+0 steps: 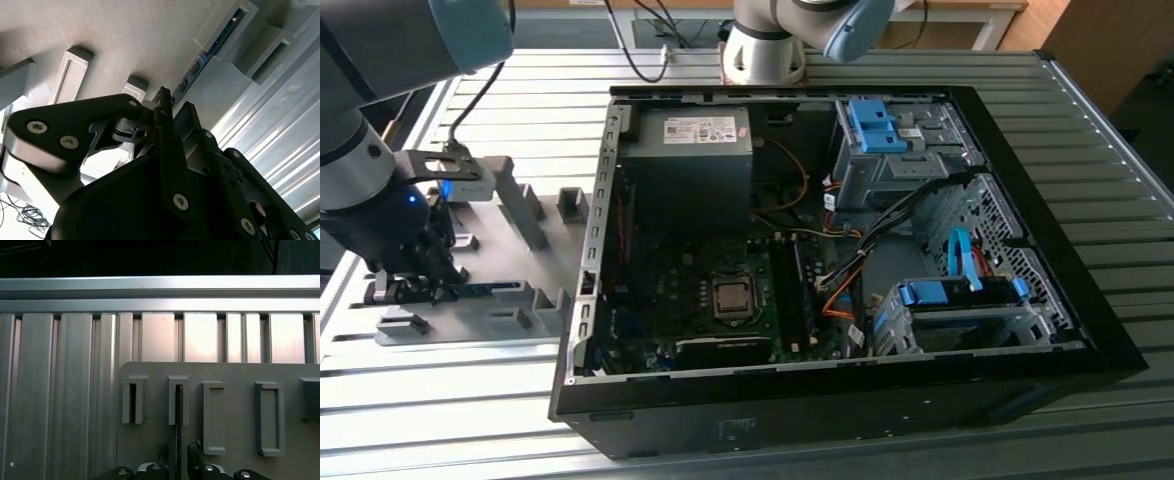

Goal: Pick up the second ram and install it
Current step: 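Pick up the second ram and move it above second insertion slot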

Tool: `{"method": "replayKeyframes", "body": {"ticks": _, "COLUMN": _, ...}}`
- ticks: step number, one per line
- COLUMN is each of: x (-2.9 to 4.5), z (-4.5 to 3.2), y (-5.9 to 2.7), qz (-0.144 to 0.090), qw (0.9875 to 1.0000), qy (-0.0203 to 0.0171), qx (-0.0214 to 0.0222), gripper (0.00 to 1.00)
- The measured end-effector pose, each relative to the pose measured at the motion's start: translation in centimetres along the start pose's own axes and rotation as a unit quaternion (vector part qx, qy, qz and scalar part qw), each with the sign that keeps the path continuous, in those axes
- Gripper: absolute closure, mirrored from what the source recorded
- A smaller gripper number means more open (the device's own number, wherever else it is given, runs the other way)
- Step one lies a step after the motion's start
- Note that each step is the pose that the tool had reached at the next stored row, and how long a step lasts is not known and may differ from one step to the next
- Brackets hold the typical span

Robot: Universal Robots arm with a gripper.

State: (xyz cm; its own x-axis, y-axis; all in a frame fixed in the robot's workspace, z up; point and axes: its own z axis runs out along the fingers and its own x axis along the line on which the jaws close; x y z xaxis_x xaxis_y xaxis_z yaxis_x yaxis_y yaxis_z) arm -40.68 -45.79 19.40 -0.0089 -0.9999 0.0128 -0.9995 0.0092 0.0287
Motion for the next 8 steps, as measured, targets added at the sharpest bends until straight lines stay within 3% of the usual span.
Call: {"method": "replayKeyframes", "body": {"ticks": 8, "x": 0.0, "z": 0.09, "y": -0.02, "qz": 0.0, "qw": 1.0, "qy": -0.0001, "qx": 0.0001, "gripper": 0.71}}
